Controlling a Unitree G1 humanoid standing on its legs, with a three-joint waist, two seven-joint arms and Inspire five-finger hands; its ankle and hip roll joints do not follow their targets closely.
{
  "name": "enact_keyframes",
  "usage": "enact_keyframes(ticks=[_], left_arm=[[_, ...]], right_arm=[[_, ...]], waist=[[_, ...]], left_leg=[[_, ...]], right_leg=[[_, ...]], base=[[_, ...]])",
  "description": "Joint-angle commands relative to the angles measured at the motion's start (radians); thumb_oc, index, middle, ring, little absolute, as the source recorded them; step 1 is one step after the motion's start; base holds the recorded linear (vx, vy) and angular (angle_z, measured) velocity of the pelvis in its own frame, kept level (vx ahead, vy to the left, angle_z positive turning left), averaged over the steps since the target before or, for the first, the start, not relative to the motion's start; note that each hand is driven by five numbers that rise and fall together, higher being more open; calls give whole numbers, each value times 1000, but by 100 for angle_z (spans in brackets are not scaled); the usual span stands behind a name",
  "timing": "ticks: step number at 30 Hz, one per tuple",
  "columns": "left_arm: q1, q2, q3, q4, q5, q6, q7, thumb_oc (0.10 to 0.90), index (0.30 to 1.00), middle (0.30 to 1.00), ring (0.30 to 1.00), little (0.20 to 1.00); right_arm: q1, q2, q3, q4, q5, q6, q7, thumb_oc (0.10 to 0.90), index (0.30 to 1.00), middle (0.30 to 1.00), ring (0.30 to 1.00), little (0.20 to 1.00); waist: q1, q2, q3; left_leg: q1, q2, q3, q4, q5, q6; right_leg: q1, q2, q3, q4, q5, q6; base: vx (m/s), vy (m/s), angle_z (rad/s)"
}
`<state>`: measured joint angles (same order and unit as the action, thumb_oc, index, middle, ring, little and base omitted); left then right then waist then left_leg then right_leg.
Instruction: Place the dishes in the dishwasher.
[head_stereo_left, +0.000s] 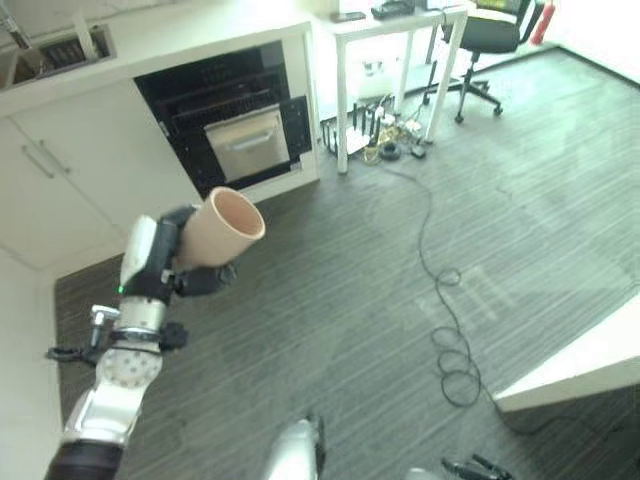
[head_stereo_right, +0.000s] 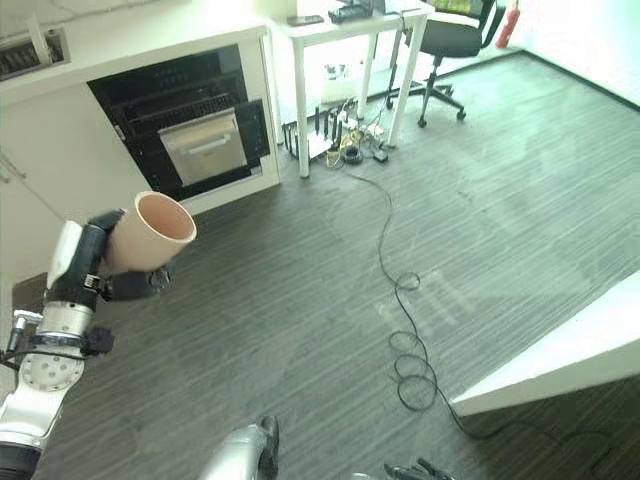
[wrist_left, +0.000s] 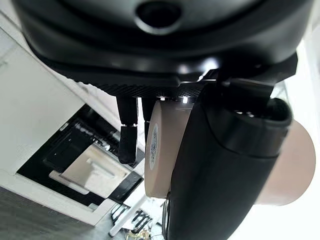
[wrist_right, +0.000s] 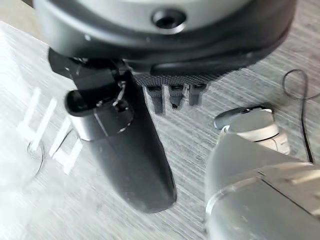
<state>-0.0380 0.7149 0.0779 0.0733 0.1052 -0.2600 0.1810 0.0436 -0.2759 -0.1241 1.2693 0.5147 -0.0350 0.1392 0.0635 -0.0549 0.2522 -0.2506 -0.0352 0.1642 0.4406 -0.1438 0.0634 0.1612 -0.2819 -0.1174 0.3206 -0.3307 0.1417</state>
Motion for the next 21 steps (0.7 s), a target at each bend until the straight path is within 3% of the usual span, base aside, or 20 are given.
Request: enact_keyframes(ticks=[1, 3, 4, 5, 7, 8, 9, 12, 14, 15, 16, 17, 18, 20, 21], left_arm=[[-171, 7, 77, -135, 38, -84, 68, 400, 300, 300, 300, 300], [-168, 23, 64, -113, 47, -93, 103, 400, 300, 300, 300, 300], [-167, 32, 59, -101, 48, -105, 119, 400, 300, 300, 300, 300], [-159, 33, 50, -105, 68, -121, 139, 400, 300, 300, 300, 300], [-165, 35, 50, -122, 73, -106, 139, 400, 300, 300, 300, 300], [-193, 52, 30, -123, 63, -78, 155, 400, 300, 300, 300, 300], [-218, 76, 17, -108, 38, -73, 160, 400, 300, 300, 300, 300], [-205, 100, 38, -70, 9, -115, 144, 400, 300, 300, 300, 300], [-180, 98, 56, -82, 8, -107, 136, 400, 300, 300, 300, 300], [-165, 91, 63, -95, 12, -101, 138, 400, 300, 300, 300, 300], [-149, 79, 76, -115, 26, -84, 140, 400, 300, 300, 300, 300], [-145, 73, 80, -130, 32, -65, 146, 400, 300, 300, 300, 300], [-145, 70, 81, -135, 33, -59, 146, 400, 300, 300, 300, 300], [-144, 63, 90, -161, 36, -39, 146, 400, 300, 300, 300, 300], [-150, 67, 93, -164, 23, -40, 139, 400, 300, 300, 300, 300]], right_arm=[[30, -24, 26, -41, 26, -56, 7, 800, 900, 900, 900, 900], [41, -16, 33, -65, 25, -71, 18, 800, 900, 900, 900, 900], [41, -17, 40, -67, 36, -76, 23, 800, 900, 900, 900, 900], [49, -18, 40, -73, 52, -76, 33, 800, 900, 900, 900, 900], [45, -21, 39, -73, 65, -80, 38, 800, 900, 900, 900, 900], [31, -34, 36, -52, 83, -88, 54, 800, 900, 900, 900, 900], [25, -44, 18, -34, 76, -91, 65, 800, 900, 900, 900, 900], [28, -44, 6, -15, 60, -74, 58, 800, 900, 900, 900, 900], [27, -41, 8, -8, 55, -58, 48, 800, 900, 900, 900, 900], [25, -43, 11, -3, 58, -55, 47, 800, 900, 900, 900, 900], [19, -46, 27, -6, 38, -54, 50, 800, 900, 900, 900, 900], [15, -52, 44, -8, 29, -64, 49, 800, 900, 900, 900, 900], [14, -54, 48, -8, 28, -68, 51, 800, 900, 900, 900, 900], [13, -71, 51, -11, 36, -86, 62, 800, 900, 900, 900, 900], [13, -76, 48, -10, 41, -99, 61, 800, 900, 900, 900, 900]], waist=[[-46, 131, -15], [-59, 144, 0], [-66, 140, 5], [-102, 125, 12], [-111, 112, 8], [-134, 87, 17], [-151, 72, 16], [-146, 68, -9], [-139, 63, -26], [-137, 66, -34], [-127, 63, -37], [-117, 62, -30], [-116, 64, -29], [-114, 66, -19], [-113, 61, -13]], left_leg=[[98, 29, -63, -141, -7, -12], [153, 21, -47, -141, -40, 8], [170, 14, -48, -141, -53, 14], [206, -12, -83, -141, -86, 24], [228, -24, -89, -141, -112, 20], [273, -52, -127, -141, -170, 18], [303, -66, -164, -141, -206, 13], [344, -49, -176, -141, -243, -1], [377, -32, -185, -141, -250, -15], [401, -16, -190, -141, -230, -25], [437, 6, -174, -137, -117, -53], [418, 18, -159, -43, -42, -81], [406, 21, -158, -16, -27, -88], [328, 40, -121, 155, 71, -122], [269, 60, -90, 242, 90, -126]], right_leg=[[-124, 121, -88, 297, 230, -17], [-227, 77, -106, 488, 278, -24], [-257, 98, -102, 478, 260, -27], [-291, 188, -102, 272, 222, -35], [-329, 149, -116, 73, 266, -36], [-412, 77, -55, -21, 320, 6], [-494, 43, 42, -21, 332, 35], [-478, 42, 62, -21, 346, 52], [-449, 57, 55, -21, 341, 46], [-428, 76, 52, -21, 327, 35], [-394, 94, 33, -21, 296, 8], [-362, 101, 7, -21, 272, -18], [-356, 105, 3, -21, 267, -25], [-313, 120, -16, -21, 233, -65], [-291, 123, -27, -21, 215, -86]], base=[[420, 352, 28], [294, 183, 51], [434, -94, 1], [503, -224, -49], [518, -281, 16], [715, -405, 109], [675, -377, 122], [595, -377, 78], [486, -358, 12], [605, -438, 5], [603, -461, 5], [472, -370, 9], [352, -268, 8], [304, -243, 0], [216, -224, -10]])
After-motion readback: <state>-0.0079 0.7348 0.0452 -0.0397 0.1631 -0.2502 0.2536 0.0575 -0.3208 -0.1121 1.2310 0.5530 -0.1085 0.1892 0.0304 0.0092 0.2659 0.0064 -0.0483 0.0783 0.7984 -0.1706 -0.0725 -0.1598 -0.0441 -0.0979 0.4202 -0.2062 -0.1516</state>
